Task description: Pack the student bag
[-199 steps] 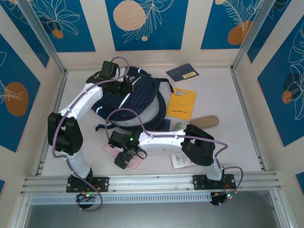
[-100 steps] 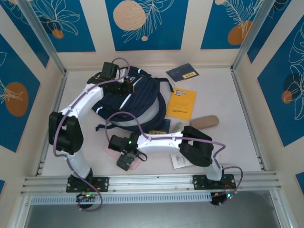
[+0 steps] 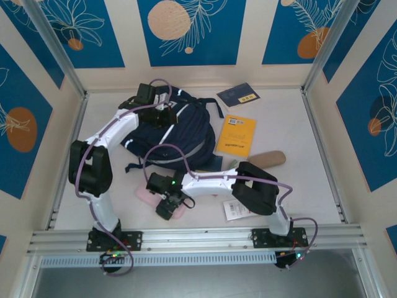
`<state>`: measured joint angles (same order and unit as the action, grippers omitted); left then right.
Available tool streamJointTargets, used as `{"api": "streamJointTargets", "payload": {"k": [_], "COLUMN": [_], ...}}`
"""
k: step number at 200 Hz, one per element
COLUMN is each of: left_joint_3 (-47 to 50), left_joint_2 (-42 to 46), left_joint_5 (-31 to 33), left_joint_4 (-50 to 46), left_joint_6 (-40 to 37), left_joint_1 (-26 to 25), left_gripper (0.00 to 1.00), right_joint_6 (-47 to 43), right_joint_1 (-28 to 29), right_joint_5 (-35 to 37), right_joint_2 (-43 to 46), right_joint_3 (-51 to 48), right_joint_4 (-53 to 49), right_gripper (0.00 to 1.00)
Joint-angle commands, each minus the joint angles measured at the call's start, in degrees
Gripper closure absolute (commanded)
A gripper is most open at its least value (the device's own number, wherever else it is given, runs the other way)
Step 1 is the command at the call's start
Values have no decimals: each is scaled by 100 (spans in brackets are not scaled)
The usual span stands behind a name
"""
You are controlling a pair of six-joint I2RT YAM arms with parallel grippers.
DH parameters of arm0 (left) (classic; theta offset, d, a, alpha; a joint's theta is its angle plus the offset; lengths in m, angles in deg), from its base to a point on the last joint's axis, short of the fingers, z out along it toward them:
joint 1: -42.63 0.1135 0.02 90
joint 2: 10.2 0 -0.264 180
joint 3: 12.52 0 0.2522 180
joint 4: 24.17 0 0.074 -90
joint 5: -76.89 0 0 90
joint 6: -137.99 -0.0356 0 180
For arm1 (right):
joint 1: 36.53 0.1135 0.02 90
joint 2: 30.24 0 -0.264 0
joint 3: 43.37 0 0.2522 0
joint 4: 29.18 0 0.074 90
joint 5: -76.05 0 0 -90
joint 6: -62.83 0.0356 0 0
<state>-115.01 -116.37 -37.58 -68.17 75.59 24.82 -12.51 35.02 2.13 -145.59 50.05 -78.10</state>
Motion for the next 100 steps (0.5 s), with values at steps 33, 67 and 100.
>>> {"api": "streamJointTargets", "payload": {"k": [33, 67, 100], "left_joint_3": [-13, 267, 1114], "left_joint_2": [334, 1358, 2417], "left_joint_5": [-124, 698, 346], "left_joint_4": [89, -272, -135], "left_joint_6": [87, 73, 262], "left_joint_1": [118, 119, 112], "left_gripper": [38, 24, 17], "right_joint_6": [-261, -222, -241], "right_joint_1": [-221, -632, -1037], "right_joint_5": [21, 333, 502], "right_joint_2": [1646, 2680, 3232], "right_joint_3": [-1161, -1696, -1949], "right_joint_4": [486, 575, 636], "right_gripper": [37, 38, 38]}}
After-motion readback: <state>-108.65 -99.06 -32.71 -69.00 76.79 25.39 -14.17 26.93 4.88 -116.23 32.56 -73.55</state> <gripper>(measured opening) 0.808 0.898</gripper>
